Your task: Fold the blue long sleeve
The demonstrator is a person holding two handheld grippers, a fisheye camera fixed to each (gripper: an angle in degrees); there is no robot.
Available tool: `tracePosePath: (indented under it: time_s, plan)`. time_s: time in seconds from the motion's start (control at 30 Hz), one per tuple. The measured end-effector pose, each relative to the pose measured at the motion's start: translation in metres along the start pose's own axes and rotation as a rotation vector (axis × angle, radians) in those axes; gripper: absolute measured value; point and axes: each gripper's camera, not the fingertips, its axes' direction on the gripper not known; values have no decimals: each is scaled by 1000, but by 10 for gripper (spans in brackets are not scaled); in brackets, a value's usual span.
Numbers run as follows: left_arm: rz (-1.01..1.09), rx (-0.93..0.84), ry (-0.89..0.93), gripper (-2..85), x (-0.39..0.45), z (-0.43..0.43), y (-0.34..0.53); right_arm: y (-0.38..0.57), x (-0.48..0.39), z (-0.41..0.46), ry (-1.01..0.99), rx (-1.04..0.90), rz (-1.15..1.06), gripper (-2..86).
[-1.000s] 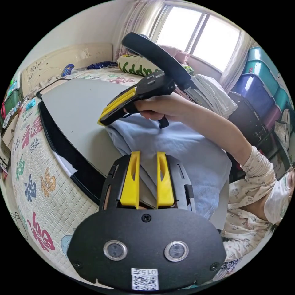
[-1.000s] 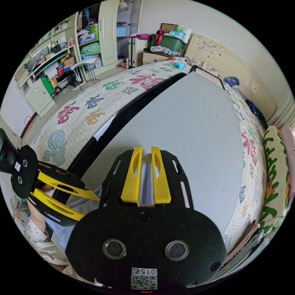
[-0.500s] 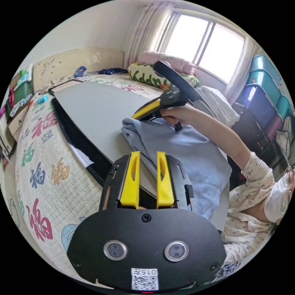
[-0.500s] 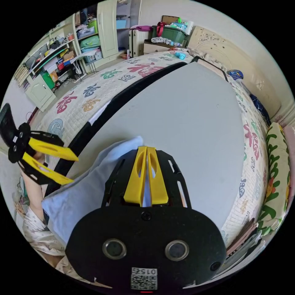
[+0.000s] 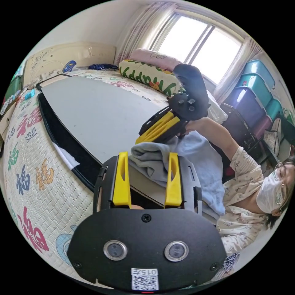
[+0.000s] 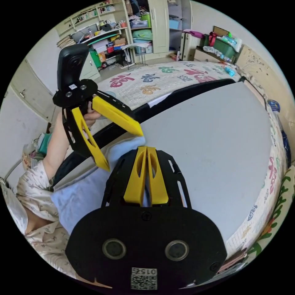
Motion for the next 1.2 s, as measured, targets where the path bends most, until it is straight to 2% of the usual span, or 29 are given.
tracePosePath:
  time_s: [0.1, 0.27, 0.47, 0.67, 0.93, 1.03, 1.2]
  plan:
    - [9, -19, -38, 178, -10, 6, -8, -8, 2, -42, 152, 80, 89, 3]
    - [-7, -54, -47, 179, -42, 13, -22, 26, 51, -153, 21, 294, 289, 95]
    - [-10, -80, -84, 180, -76, 5, -37, 111, 110, -233, 38, 370, 514, 140]
    - [-27, -61, -63, 180, -122, -22, -47, 125, 134, -233, -183, 294, 609, 179]
    - [-40, -41, 66, 161, -191, -73, -62, 114, 135, -249, -288, 336, 700, 216]
    - [-39, -51, 57, 149, -210, -99, -73, 110, 130, -247, -429, 346, 669, 228]
    - [-60, -61, 65, 127, -243, -151, -89, 89, 105, -237, -478, 308, 604, 197]
